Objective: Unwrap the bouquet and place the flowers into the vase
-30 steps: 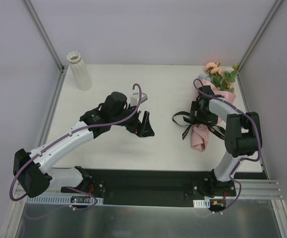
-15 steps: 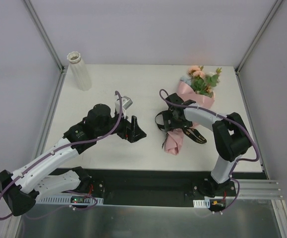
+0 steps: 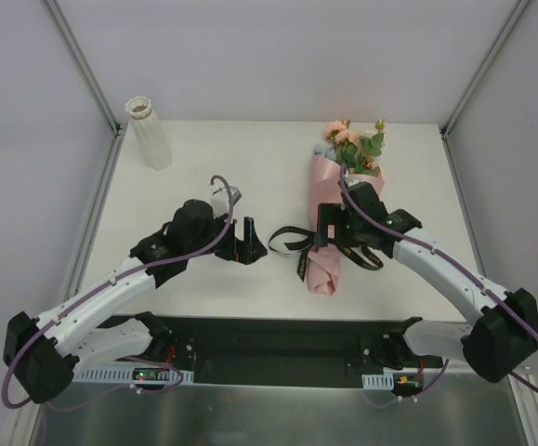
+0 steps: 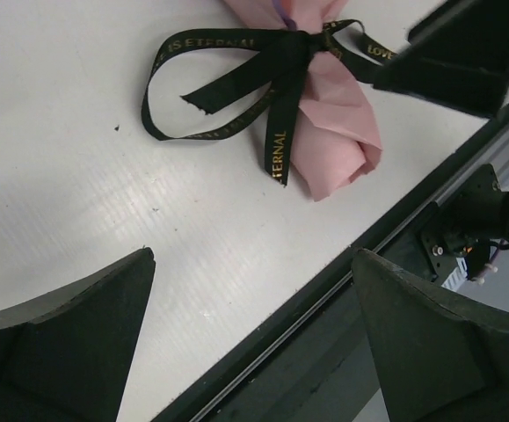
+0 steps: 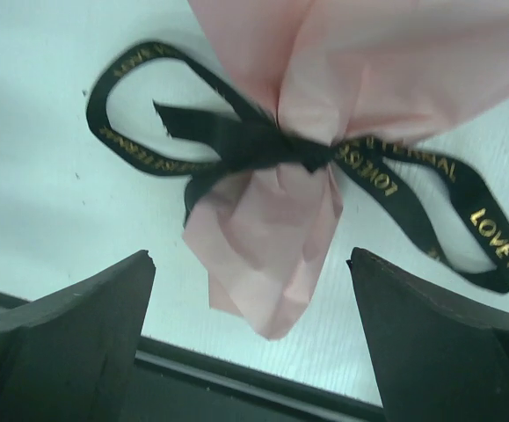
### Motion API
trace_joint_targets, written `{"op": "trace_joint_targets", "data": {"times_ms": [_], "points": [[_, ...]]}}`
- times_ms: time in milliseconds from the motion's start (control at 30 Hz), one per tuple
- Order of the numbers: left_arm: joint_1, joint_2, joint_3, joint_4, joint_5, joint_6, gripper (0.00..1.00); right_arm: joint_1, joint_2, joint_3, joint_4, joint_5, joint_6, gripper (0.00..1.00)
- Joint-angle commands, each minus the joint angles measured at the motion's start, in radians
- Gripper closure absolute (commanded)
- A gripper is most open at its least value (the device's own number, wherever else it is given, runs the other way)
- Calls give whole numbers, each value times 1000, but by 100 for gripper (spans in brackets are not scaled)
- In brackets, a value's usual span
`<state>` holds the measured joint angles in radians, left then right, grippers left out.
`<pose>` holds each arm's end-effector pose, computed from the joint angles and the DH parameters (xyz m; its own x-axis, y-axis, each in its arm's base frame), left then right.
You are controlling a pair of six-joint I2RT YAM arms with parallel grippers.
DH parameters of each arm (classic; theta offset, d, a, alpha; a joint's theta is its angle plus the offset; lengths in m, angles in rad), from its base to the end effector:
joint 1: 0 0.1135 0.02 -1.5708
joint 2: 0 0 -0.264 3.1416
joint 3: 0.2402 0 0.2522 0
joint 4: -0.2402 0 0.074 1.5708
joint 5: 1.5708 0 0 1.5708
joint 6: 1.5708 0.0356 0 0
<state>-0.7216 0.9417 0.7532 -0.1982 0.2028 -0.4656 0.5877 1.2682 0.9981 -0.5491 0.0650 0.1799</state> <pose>0.1584 -0.1490 0.2989 -0.6064 -0.0522 -0.7935 0.5762 0.6588 -0.4837 0.2245 0.1468 0.2779 -0.6906 -0.2455 -0.6803 -0.3992 0.9137 0.0755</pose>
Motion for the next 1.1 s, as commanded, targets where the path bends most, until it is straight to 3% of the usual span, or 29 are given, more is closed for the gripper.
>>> {"op": "trace_joint_targets", "data": {"times_ms": [0, 33, 67, 200, 300, 400, 500, 533, 633, 867, 1067], "points": [[71, 136, 17, 43, 154, 5, 10, -2, -111, -114, -31, -91, 61, 4], [73, 163, 26, 45, 170, 18, 15, -2, -131, -131, -32, -109, 59, 4], [73, 189, 31, 45, 181, 43, 28, 0, -166, -165, -32, -116, 58, 4], [48, 343, 92, 46, 242, 59, 47, -2, -227, -223, -28, -91, 47, 3], [-8, 437, 153, 71, 219, 50, 51, 0, -288, -263, -2, -4, 79, 2], [-82, 547, 236, 114, 219, 36, 51, -9, -384, -295, -18, 132, 140, 12], [-113, 637, 302, 129, 169, 32, 56, -37, -490, -325, -18, 200, 158, 33], [-116, 657, 317, 134, 162, 31, 66, -52, -503, -334, -21, 196, 141, 39], [-124, 735, 373, 132, 147, 41, 73, -133, -498, -319, -46, 121, 95, 39], [-162, 813, 416, 129, 70, 19, 65, -284, -423, -323, -37, 1, 52, 38], [-187, 879, 462, 120, 23, -39, 81, -316, -409, -332, -18, -27, 21, 38]]}}
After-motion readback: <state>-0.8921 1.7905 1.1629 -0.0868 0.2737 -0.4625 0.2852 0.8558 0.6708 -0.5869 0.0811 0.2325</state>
